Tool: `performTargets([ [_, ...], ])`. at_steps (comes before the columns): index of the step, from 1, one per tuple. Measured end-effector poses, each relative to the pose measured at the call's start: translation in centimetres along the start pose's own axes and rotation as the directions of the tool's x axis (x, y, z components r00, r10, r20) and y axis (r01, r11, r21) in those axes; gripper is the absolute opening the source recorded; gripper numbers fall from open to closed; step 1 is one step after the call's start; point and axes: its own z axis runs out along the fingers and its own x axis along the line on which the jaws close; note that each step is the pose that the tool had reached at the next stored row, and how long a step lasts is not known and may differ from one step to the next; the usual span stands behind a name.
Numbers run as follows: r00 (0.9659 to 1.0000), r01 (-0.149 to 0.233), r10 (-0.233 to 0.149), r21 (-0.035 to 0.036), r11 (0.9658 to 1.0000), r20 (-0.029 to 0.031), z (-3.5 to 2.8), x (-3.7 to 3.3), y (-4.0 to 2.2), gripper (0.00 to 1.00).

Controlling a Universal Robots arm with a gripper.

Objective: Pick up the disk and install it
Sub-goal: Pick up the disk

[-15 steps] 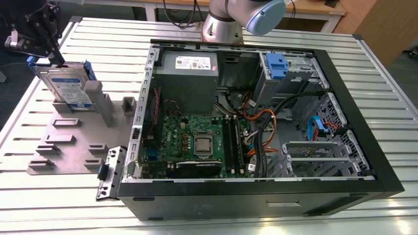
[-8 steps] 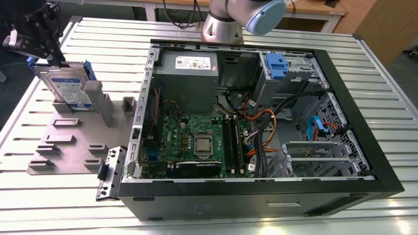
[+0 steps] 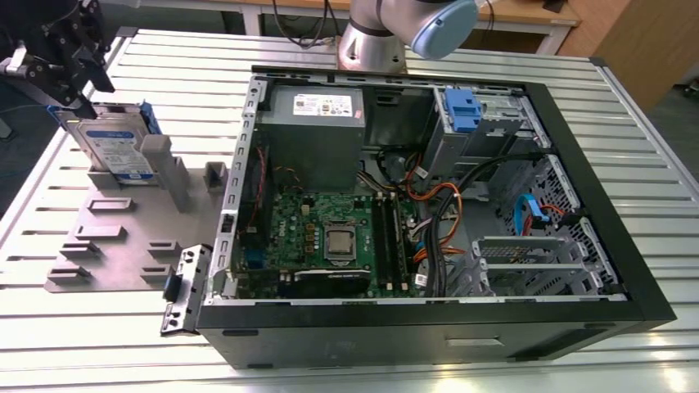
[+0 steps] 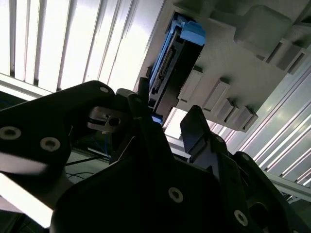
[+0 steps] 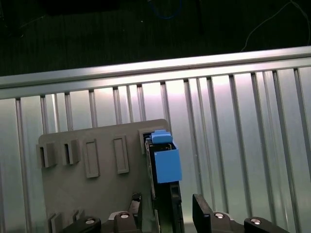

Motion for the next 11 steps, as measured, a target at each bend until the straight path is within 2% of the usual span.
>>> performTargets([
  [1, 1.0000, 0.000, 0.000, 0.0000, 1.0000, 0.0000, 0.00, 0.00, 0.00, 0.53],
  [4, 1.0000, 0.007, -0.007, -0.0004, 1.0000, -0.0002, 0.01, 0.00, 0.00, 0.53],
  [8, 0.9985, 0.054, -0.054, -0.0031, 0.9985, -0.0020, 0.11, -0.03, 0.00, 0.53],
  [11, 0.9974, 0.073, -0.073, -0.0023, 0.9974, -0.0025, 0.49, -0.27, 0.04, 0.53],
])
